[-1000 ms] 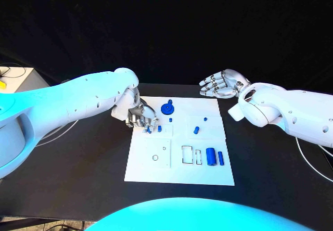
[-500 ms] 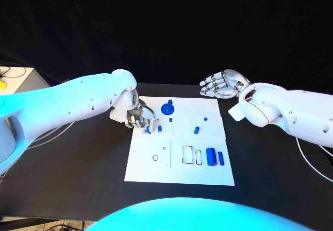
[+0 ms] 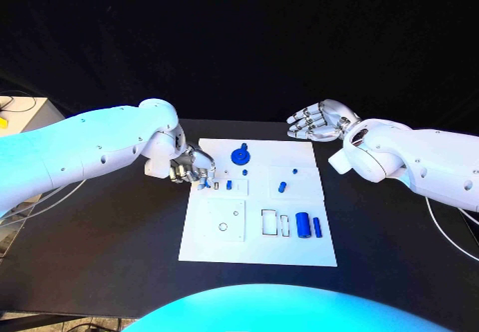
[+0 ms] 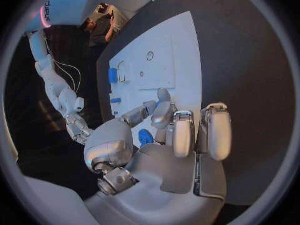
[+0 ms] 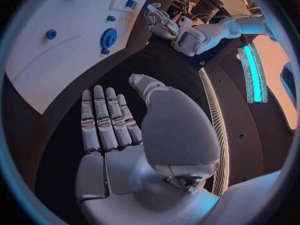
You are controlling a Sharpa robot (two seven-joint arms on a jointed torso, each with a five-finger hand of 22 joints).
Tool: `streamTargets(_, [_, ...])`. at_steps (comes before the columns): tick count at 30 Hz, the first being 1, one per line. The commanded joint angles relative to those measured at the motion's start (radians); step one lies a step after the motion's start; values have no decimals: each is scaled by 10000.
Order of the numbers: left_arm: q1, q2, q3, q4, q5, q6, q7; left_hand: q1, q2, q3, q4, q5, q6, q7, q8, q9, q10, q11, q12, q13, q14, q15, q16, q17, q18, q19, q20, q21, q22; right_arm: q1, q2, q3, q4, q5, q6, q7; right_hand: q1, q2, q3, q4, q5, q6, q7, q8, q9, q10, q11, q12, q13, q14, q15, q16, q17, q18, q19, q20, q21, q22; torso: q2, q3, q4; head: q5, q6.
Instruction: Assemble the parts on the task board
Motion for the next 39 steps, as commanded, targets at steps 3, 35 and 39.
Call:
streamTargets(3, [-37,-309,78,441,-286,-1443,397,653,595,18,50,35,341,-369,-5,18,-42,-27,-51,-17,1041,-72,33,2634,-98,298,5,-24,1368,-11,-24,1,18,-42,154,94,-82,29,17,-30,66,61,513,-40,-11,84,-11,-58,-10,52,24,-34,-13,105,-65,-1,0,-11,-6,0,12,13,0])
streamTargets(35, [-237,596,14,-704,-236,493,507,744,537,24,45,67,370,-379,-12,83,-18,-33,-30,30,1041,-75,33,2634,-105,320,6,-1,1398,-40,-5,1,-4,-42,165,101,-161,23,90,-79,65,88,514,-85,-27,95,-10,-84,-10,66,25,-33,-102,105,-38,-1,3,-86,14,14,-17,54,0])
streamTargets(39, [-230,736,14,-869,-278,865,464,744,537,24,45,67,370,-379,-12,83,-18,-33,-30,30,1041,-75,33,2634,-105,320,6,-1,1398,-40,6,1,-7,-42,171,101,-161,23,90,-79,65,88,514,-85,-27,95,-10,-84,-10,66,25,-33,-102,105,-38,-1,3,-86,8,4,-16,36,0])
